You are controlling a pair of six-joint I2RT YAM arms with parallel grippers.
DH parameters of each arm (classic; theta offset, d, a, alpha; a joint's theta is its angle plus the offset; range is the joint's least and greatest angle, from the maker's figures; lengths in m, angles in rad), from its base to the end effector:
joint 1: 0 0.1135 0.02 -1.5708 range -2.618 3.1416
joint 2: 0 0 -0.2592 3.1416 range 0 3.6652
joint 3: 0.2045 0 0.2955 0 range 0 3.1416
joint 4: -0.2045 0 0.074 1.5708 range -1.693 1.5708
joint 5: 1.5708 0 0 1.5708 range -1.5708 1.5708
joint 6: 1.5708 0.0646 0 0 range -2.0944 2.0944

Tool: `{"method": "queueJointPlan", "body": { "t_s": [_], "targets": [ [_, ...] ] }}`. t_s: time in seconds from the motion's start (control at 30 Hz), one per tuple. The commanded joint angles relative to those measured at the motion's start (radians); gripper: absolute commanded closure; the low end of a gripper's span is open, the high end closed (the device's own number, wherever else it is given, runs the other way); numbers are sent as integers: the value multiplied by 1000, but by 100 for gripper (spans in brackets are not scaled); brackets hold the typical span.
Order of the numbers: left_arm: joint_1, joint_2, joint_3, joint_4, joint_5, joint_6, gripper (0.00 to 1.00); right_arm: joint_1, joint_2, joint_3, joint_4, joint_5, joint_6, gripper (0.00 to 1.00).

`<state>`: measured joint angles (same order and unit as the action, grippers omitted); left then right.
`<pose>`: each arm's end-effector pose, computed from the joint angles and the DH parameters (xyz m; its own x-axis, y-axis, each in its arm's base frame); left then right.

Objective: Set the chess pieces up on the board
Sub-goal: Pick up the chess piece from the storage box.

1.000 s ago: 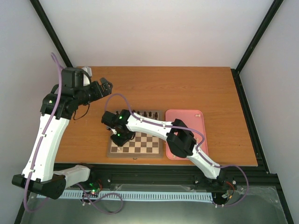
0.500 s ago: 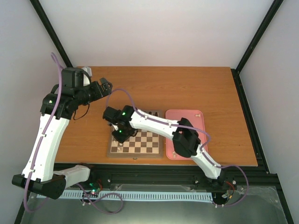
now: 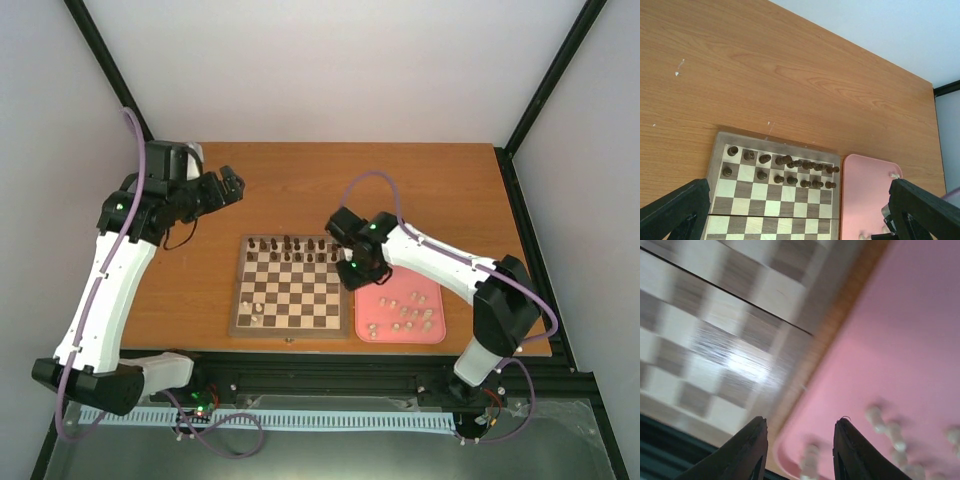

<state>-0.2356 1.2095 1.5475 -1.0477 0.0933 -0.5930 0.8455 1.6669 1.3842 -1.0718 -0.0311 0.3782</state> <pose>0.2771 -0.0727 0.4184 -0.6937 -0.4057 -0.5951 -0.1044 0.8742 -0.4743 0.2434 0.2776 0.2131 -0.8799 -0.4362 -0.1882 -0.4599 0.8814 0.1075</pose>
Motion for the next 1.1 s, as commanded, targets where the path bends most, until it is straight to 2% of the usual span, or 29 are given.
{"method": "queueJointPlan", "body": {
  "t_s": [0.0,0.43,1.07],
  "targets": [
    [7,25,49,13,3,30,0,-60,-44,-162,49,36,35,64],
    [7,35,36,16,9,27,0,-175,-48,-321,122,49,48,64],
    [7,27,5,21,14,20,0,-181,-29,-372,141,33,57,65]
  ]
}}
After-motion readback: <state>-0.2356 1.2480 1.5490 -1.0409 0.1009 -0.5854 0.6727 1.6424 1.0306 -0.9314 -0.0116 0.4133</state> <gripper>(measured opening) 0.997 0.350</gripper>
